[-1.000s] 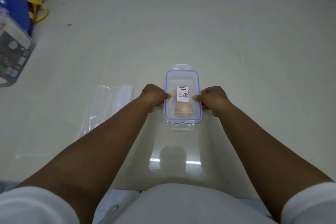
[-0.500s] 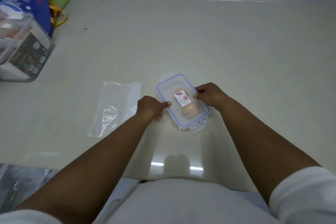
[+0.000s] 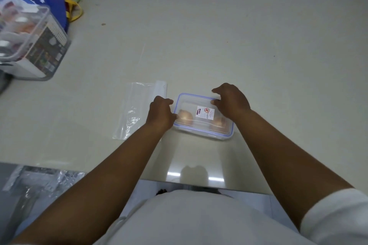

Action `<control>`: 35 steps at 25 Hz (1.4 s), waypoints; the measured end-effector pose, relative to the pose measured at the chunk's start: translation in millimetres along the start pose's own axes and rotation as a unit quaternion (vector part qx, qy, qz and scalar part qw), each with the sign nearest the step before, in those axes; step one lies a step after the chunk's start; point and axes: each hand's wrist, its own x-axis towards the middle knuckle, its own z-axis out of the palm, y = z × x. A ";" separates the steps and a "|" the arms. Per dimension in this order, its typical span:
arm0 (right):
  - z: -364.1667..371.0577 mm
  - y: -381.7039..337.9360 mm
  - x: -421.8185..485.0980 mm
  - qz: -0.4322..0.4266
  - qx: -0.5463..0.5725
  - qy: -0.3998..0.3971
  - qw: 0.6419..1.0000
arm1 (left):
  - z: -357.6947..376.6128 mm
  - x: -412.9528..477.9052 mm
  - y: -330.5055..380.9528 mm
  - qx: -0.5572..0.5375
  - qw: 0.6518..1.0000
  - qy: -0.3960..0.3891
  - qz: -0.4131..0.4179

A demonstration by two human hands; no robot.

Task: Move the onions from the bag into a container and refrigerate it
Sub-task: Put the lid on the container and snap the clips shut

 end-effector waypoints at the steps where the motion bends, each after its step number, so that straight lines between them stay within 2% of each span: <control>1: 1.3 2.0 -14.2 0.024 -0.006 0.057 0.998 | -0.1 -0.9 1.8 0.018 1.000 -0.015 0.006; 3: 3.2 11.1 -42.6 0.096 0.014 0.115 0.989 | -3.0 -0.1 2.0 0.046 0.999 -0.029 0.004; 4: 4.8 17.4 -54.8 0.137 0.031 0.113 0.984 | -3.2 3.0 2.4 0.045 0.998 -0.033 -0.012; 6: 8.9 26.6 -71.1 0.197 0.052 0.079 0.976 | -7.5 6.9 5.4 0.027 0.998 -0.052 -0.028; 10: 8.6 27.4 -70.9 0.243 0.092 0.032 0.965 | -11.1 16.6 9.5 0.010 0.995 -0.081 -0.051; 14: 5.4 28.5 -62.2 0.262 0.122 0.036 0.957 | -11.1 20.9 6.9 0.019 0.993 -0.108 -0.049; 19: 10.6 35.4 -53.3 0.271 0.161 0.027 0.949 | -8.1 22.6 8.8 0.049 0.993 -0.100 -0.033; 24: 14.5 42.0 -47.0 0.298 0.248 0.030 0.921 | -5.3 27.0 3.3 -0.126 0.977 -0.134 -0.109; 26: 13.8 43.1 -47.1 0.298 0.268 0.027 0.916 | -4.5 26.6 1.8 -0.164 0.968 -0.139 -0.127; 35: 12.3 46.7 -36.2 0.280 0.263 0.035 0.923 | -5.6 25.7 5.2 -0.223 0.952 -0.142 -0.153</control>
